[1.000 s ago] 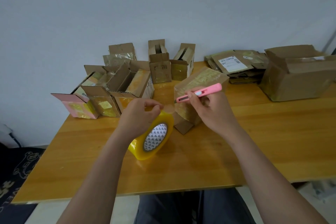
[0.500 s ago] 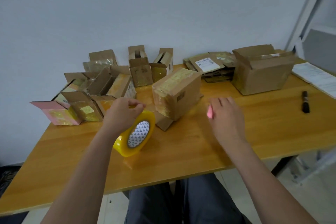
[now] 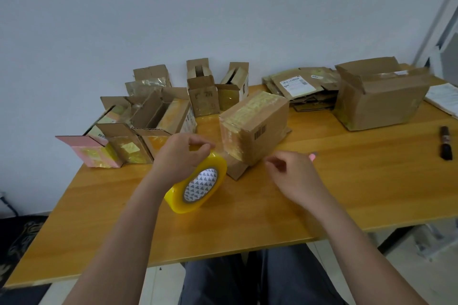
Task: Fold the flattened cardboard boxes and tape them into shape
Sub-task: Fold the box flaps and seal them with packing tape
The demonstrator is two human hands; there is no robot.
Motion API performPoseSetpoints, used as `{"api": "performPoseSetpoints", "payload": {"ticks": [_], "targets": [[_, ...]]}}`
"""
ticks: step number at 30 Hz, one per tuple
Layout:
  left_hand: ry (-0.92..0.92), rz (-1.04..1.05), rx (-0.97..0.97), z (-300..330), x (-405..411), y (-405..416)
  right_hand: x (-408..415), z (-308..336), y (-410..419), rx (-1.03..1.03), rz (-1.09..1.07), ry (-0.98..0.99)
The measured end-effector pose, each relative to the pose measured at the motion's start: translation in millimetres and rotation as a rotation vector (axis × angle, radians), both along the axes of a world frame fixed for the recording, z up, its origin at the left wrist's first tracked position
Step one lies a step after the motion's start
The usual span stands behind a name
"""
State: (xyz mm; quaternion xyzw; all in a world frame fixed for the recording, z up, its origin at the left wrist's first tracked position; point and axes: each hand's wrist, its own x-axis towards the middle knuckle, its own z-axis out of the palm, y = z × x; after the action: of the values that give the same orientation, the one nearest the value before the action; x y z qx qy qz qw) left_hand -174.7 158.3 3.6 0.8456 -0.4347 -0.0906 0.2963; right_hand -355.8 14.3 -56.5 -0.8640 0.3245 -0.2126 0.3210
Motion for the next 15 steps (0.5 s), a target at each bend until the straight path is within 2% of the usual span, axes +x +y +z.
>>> {"api": "performPoseSetpoints", "payload": {"ticks": [2, 4, 8, 11, 15], "targets": [[0.014, -0.020, 0.001, 0.0, 2.5, 1.2, 14.1, 4.8, 14.0, 0.209, 0.142, -0.122], [0.027, -0.037, -0.014, 0.2, 3.9, 3.0, 30.2, 4.0, 25.0, 0.316, 0.197, -0.173], [0.046, -0.076, -0.044, 0.2, 5.3, 7.4, 61.5, -3.5, 36.3, 0.535, 0.135, -0.317], [0.014, -0.093, -0.065, -3.2, 10.3, 11.7, 76.4, -7.6, 38.7, 0.506, 0.065, -0.377], [-0.014, -0.061, -0.231, -13.2, 10.3, 24.9, 83.0, -0.7, 44.3, 0.305, 0.101, -0.392]]}}
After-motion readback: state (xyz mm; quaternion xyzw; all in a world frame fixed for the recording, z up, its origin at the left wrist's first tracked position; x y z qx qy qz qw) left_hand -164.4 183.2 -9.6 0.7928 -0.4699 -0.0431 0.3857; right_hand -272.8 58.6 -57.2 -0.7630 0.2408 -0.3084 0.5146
